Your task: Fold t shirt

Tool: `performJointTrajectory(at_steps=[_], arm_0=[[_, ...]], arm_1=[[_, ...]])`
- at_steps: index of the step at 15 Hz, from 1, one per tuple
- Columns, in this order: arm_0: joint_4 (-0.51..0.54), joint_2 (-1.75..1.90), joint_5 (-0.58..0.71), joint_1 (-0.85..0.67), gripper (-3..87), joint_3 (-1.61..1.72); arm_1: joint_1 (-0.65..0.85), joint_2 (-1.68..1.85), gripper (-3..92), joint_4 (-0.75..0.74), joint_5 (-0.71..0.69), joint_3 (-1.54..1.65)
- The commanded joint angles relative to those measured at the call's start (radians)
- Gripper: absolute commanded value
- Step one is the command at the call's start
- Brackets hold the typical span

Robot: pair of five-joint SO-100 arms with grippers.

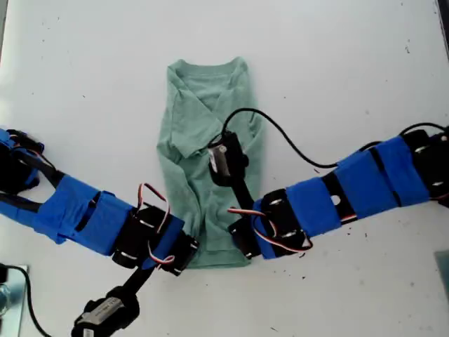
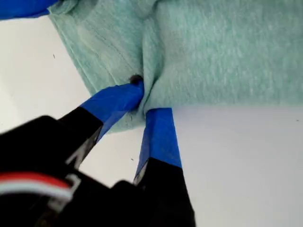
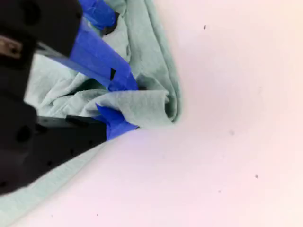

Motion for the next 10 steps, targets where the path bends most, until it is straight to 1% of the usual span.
performJointTrajectory(at_steps=[1, 3, 5, 7, 8, 10], arm_0=[[-0.046, 0.1, 0.06, 0.025, -0.1, -0.012], [-0.074, 0.195, 0.107, 0.028, -0.2, -0.012], [-0.083, 0.285, 0.152, 0.034, -0.2, -0.012], [-0.083, 0.33, 0.186, 0.048, -0.2, -0.012], [-0.084, 0.344, 0.198, 0.051, -0.2, -0.012], [-0.057, 0.388, 0.206, -0.002, -0.2, 0.003]], arm_1=[[-0.035, 0.118, 2.7, -0.014, -0.109, -0.026], [-0.084, 0.265, 2.7, -0.041, -0.222, -0.025], [-0.153, 0.383, 2.7, -0.055, -0.29, -0.02], [-0.187, 0.408, 2.7, -0.106, -0.342, -0.02], [-0.176, 0.413, 2.7, -0.127, -0.353, -0.009], [-0.098, 0.457, 2.7, -0.127, -0.35, 0.054]])
